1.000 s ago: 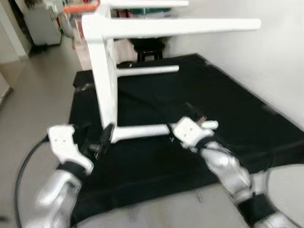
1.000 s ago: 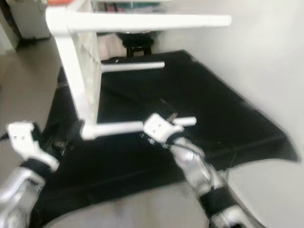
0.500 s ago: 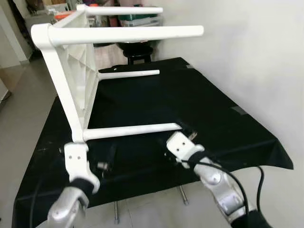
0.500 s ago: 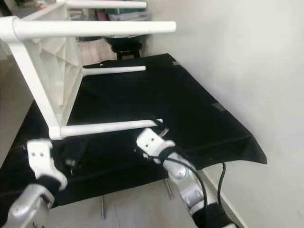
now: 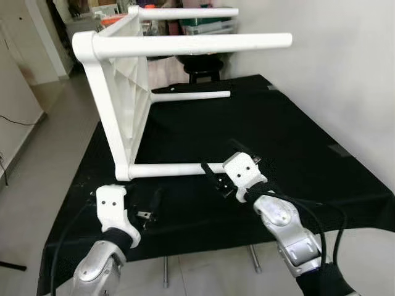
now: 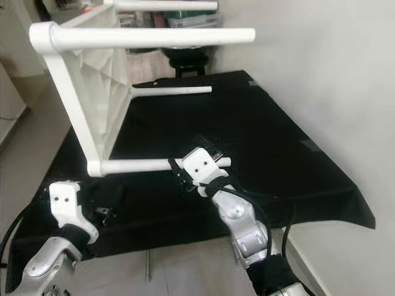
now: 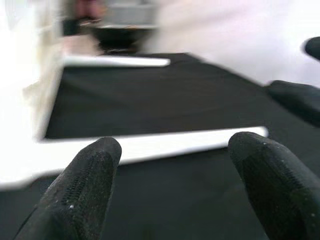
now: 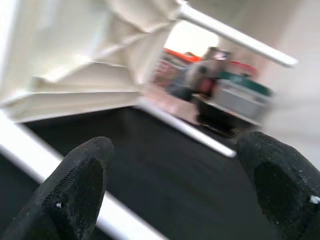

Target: Building children table

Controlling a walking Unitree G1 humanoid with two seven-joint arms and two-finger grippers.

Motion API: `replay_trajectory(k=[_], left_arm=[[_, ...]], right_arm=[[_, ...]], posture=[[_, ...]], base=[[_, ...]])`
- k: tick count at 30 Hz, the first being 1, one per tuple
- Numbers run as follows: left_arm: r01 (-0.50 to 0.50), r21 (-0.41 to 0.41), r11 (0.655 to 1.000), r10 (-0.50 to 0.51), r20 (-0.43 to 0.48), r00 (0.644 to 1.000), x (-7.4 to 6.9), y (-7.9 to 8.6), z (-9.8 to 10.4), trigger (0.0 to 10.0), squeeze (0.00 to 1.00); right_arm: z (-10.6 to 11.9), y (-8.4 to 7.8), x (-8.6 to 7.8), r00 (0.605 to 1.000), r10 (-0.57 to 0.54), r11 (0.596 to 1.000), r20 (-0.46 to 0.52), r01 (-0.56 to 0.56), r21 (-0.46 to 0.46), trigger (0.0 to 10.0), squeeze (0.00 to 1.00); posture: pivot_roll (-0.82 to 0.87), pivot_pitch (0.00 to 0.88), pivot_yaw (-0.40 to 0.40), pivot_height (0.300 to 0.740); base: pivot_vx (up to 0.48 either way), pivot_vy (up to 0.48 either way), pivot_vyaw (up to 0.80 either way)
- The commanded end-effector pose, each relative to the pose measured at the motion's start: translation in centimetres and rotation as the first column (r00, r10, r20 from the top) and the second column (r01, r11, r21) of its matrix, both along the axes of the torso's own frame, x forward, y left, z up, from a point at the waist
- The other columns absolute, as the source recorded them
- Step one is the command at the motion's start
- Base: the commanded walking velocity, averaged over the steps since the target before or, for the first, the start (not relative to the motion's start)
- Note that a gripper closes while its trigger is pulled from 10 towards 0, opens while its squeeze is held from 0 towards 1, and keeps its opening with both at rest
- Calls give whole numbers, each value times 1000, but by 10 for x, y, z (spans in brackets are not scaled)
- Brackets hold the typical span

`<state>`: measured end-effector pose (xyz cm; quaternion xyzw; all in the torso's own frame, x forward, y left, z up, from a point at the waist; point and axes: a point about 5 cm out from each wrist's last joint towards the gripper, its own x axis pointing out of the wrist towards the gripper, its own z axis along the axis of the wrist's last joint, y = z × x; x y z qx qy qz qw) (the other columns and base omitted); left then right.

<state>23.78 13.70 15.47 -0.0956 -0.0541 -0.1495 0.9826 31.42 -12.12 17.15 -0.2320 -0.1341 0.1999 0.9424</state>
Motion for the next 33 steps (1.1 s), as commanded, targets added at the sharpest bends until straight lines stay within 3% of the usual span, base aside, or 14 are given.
replay_trajectory(k=[1,2,5,16,20,22,23,25,28,31,32,33], left_arm=[[35,-10,999,-35,-9,999,1,-3,-2,10000,0],[83,-9,996,-83,8,997,4,-9,2,10000,0],[103,-8,995,-102,16,995,5,-12,4,10000,0],[95,-14,995,-95,13,995,7,-14,5,10000,0],[76,-15,997,-76,7,997,7,-13,4,10000,0],[-10,-30,1000,8,-62,998,11,-7,-7,10000,0],[-24,-9,1000,23,-130,991,11,-7,-19,10000,0],[-25,-4,1000,24,-147,989,11,-7,-22,10000,0],[12,-23,1000,-16,-185,983,10,-13,-30,10000,0],[94,-73,993,-107,-189,976,12,-24,-32,10000,0],[74,-94,993,-90,-182,979,15,-23,-30,0,0],[74,-94,993,-90,-182,979,15,-23,-30,0,0]], right_arm=[[7,3,1,999,5,1000,35,-6,7,10000,0],[4,3,2,1000,0,1000,9,0,14,10000,0],[3,3,2,1000,-2,1000,-3,2,16,10000,0],[-6,12,-8,992,119,993,-40,-120,-23,10000,0],[-4,13,-9,993,115,992,-33,-116,-43,10000,0],[-2,16,-11,988,151,988,-8,-152,-42,10000,0],[1,16,-12,988,154,985,10,-152,-87,10000,0],[1,15,-12,988,153,983,15,-151,-102,10000,0],[4,9,-10,990,138,988,-11,-138,-66,10000,0],[11,1,-10,993,118,988,16,-116,-106,10000,0],[13,-1,-11,994,110,986,22,-106,-129,10000,0],[13,-1,-11,994,110,986,22,-106,-129,10000,0]], posture=[[-100,0,56,740],[-106,0,59,740],[-106,0,59,740],[-103,0,71,740],[-103,0,71,740],[-104,0,75,740],[-107,0,78,740],[-107,0,78,740],[-109,0,76,740],[-113,0,77,740],[-126,0,84,740],[-126,0,84,740]], base=[[307,0,475],[311,0,0],[311,0,0],[290,0,0],[255,0,0],[0,0,800],[0,0,500],[0,0,500],[0,0,0],[0,0,0],[0,0,0],[0,0,0]])
